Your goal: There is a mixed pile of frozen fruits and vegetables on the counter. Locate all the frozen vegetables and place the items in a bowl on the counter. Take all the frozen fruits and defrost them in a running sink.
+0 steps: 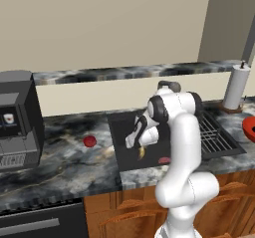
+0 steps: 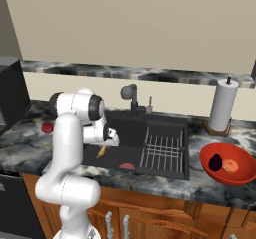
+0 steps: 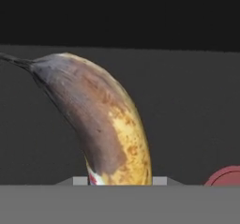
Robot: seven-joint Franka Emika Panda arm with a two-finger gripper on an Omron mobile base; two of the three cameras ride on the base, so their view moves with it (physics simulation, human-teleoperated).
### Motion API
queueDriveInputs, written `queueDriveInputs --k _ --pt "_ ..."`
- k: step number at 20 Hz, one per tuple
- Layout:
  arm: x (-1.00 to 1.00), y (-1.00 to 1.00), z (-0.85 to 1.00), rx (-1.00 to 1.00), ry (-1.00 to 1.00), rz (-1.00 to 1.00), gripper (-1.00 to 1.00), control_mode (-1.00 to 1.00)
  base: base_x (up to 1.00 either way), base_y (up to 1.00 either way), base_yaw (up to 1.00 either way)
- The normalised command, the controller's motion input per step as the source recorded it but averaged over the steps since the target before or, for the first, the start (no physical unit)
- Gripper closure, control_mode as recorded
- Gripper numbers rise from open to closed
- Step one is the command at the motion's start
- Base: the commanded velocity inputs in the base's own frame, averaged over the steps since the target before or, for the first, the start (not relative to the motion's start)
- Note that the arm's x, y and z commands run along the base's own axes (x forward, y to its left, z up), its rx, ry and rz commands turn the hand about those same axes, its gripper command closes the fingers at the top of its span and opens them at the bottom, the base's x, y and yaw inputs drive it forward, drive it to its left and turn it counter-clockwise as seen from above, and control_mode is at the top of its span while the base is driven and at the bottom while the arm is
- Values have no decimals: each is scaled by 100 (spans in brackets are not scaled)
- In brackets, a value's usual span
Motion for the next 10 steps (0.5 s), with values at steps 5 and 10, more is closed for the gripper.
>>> queueDriveInputs --k 5,10 --pt "24 0 -45 3 0 -9 100 -100 0 0 0" --pt "5 0 -39 4 1 -6 -100 -100 0 0 0"
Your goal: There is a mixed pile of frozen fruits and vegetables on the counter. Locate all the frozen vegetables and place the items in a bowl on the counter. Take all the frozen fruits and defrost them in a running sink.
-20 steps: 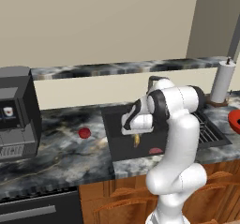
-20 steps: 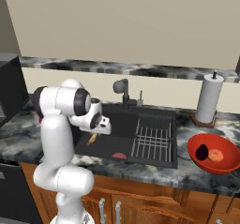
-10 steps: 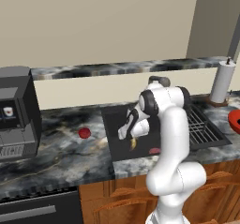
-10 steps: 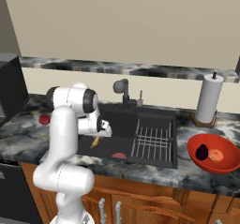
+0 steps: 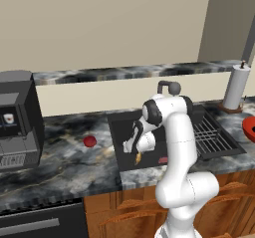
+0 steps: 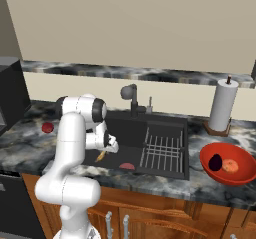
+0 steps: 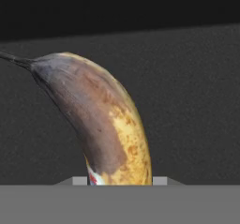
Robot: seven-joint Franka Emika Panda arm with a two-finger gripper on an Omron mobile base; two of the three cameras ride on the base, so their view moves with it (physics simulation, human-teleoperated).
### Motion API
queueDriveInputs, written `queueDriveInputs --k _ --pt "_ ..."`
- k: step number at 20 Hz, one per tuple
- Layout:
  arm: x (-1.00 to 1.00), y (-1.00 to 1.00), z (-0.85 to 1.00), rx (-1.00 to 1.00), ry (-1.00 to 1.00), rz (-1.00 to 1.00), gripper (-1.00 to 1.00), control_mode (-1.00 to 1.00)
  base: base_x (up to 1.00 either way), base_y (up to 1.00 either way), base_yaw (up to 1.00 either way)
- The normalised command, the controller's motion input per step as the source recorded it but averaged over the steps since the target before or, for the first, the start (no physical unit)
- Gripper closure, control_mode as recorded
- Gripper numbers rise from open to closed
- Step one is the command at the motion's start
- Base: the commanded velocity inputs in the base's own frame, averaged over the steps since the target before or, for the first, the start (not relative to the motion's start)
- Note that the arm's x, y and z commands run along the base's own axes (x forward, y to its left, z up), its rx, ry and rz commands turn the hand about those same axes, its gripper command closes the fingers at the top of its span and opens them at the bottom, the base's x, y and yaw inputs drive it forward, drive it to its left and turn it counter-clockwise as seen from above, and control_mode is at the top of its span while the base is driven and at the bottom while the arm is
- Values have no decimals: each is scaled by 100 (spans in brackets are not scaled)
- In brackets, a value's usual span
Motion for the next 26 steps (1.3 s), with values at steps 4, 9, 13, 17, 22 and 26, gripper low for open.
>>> queueDriveInputs --k 4,9,13,17,22,26 --pt "5 -6 -15 2 2 -3 -100 -100 0 0 0" --pt "2 -2 9 -1 5 0 -100 -100 0 0 0" --pt "-12 8 55 -6 2 0 -100 -100 0 0 0" --pt "-17 21 88 -4 0 1 -100 -100 0 0 0" --pt "-26 18 92 -2 -2 0 -100 -100 0 0 0" --pt "-25 4 98 0 -3 0 -100 -100 0 0 0"
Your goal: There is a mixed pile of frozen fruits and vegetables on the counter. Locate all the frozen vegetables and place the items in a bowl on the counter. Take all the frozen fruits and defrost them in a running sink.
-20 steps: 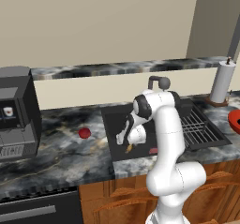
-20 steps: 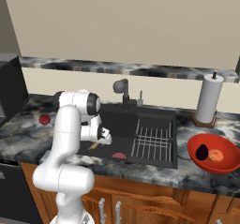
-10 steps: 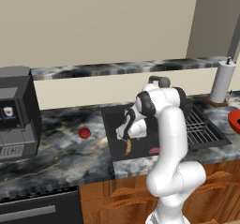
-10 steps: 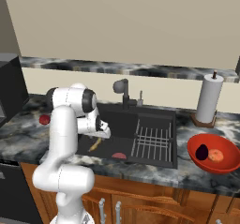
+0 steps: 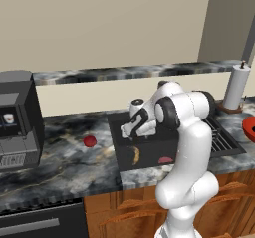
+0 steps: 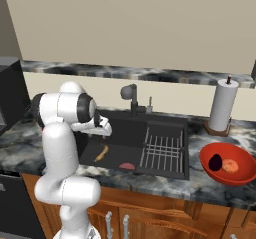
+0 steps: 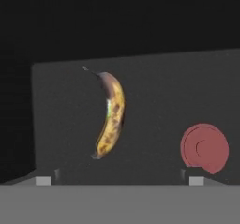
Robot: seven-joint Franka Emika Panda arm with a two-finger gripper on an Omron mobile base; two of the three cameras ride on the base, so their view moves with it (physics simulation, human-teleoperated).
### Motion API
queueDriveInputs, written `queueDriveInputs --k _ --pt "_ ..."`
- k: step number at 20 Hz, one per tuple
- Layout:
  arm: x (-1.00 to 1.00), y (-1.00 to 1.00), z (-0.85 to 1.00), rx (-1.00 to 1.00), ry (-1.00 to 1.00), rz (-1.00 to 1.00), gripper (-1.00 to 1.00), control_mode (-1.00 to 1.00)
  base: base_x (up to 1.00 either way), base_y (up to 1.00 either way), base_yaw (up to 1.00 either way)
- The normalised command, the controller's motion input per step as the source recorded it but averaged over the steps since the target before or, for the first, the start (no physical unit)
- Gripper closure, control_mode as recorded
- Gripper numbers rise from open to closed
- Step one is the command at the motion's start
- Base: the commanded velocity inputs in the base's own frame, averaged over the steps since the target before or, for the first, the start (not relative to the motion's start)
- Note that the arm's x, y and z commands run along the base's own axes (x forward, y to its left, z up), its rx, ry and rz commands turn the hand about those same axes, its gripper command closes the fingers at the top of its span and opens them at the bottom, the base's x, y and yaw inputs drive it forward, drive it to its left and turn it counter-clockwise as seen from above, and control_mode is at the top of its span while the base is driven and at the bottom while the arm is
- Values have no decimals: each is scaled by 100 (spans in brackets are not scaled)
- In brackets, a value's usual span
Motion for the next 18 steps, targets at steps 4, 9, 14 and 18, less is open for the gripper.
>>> queueDriveInputs --k 4,9,14,18 --pt "-11 23 88 0 0 -4 -100 -100 0 0 0" --pt "-5 37 68 0 2 -1 -100 -100 0 0 0" --pt "-4 49 81 0 6 0 -100 -100 0 0 0" --pt "-5 52 63 1 11 6 -100 -100 0 0 0"
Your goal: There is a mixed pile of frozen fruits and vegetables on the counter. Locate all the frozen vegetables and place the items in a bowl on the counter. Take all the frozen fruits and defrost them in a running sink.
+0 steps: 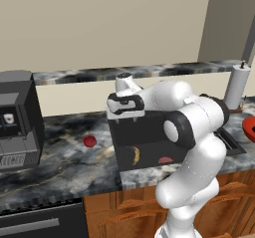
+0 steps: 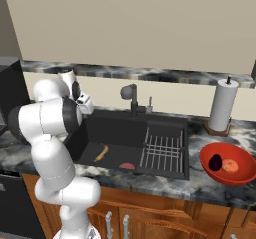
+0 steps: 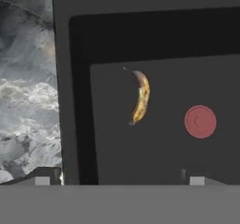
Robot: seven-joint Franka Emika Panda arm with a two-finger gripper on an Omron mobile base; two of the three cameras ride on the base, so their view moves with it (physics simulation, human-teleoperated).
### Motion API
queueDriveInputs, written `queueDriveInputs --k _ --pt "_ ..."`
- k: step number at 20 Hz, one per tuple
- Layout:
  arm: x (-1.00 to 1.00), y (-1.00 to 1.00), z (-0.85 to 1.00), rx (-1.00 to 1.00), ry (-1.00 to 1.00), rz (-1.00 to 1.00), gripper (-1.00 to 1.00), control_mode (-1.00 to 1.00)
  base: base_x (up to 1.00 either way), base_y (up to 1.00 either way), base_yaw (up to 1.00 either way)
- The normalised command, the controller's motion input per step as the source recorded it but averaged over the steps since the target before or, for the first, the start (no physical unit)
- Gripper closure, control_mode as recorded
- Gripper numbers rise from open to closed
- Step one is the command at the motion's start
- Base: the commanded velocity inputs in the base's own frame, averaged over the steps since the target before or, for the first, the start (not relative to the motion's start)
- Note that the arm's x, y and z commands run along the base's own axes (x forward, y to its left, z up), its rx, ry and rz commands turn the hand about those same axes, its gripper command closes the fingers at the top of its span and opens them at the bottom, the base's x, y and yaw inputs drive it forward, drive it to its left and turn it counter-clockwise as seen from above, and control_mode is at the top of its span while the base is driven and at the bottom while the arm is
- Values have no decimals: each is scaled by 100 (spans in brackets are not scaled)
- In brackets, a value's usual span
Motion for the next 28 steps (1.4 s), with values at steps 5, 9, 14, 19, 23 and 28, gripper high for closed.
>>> queueDriveInputs --k 5,9,14,19,23,28 --pt "-30 54 33 2 14 9 -100 -100 0 0 0" --pt "-26 56 10 3 12 12 -100 -100 0 0 0" --pt "0 39 -23 7 6 19 -100 -100 0 0 0" --pt "11 69 -31 3 0 10 -100 -100 0 0 0" --pt "-8 49 -5 0 5 8 -100 -100 0 0 0" --pt "-7 31 -24 0 2 4 -100 -100 0 0 0"
